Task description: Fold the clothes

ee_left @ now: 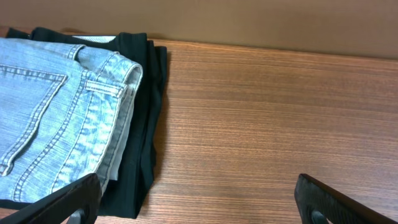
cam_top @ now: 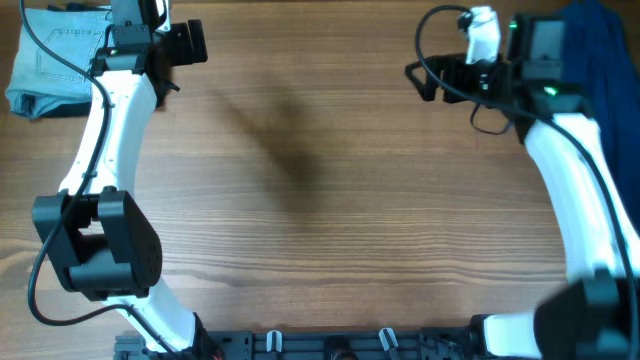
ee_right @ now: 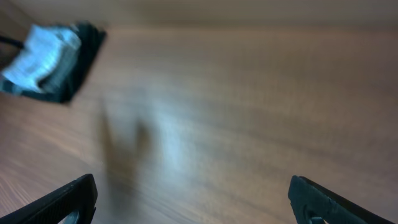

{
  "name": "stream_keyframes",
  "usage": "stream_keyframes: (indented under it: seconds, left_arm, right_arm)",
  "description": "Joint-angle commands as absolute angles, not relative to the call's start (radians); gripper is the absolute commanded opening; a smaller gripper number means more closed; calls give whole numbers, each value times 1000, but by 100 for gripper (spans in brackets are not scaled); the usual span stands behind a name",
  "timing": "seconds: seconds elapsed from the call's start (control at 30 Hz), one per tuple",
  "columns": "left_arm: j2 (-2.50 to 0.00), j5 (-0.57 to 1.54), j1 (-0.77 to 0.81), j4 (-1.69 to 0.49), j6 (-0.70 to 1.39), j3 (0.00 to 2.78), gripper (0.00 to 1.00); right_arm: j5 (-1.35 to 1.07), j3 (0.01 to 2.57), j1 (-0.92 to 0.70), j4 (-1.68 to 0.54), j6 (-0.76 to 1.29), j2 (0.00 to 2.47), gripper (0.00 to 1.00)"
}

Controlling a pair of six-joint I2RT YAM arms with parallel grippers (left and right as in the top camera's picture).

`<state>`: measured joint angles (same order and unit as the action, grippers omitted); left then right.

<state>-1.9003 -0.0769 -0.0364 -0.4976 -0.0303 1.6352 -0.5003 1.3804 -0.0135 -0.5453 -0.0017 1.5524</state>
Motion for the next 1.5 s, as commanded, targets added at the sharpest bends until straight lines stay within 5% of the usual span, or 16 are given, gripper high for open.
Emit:
stream_keyframes:
  seconds: [0.0, 0.47, 0.9, 1.13, 1.47]
  left_arm:
    - [-1894, -64, -35, -495, -14, 1640, 100]
    - [-1894, -64, -35, -495, -14, 1641, 100]
    - [-1894, -64, -35, -495, -14, 1641, 100]
    - [-1894, -64, -35, -495, -14, 1641, 100]
    - [-1894, -65, -35, -495, -14, 1641, 100]
  right_arm:
    - [-494, 1382, -18, -561, 4, 1349, 100]
    - [-221, 1360, -20, -940, -299, 935, 100]
    - [-236, 387, -20, -117, -15, 292, 100]
    - [-205, 109, -20, -73, -27, 1, 100]
    - [-203, 5, -20, 17, -26, 3, 100]
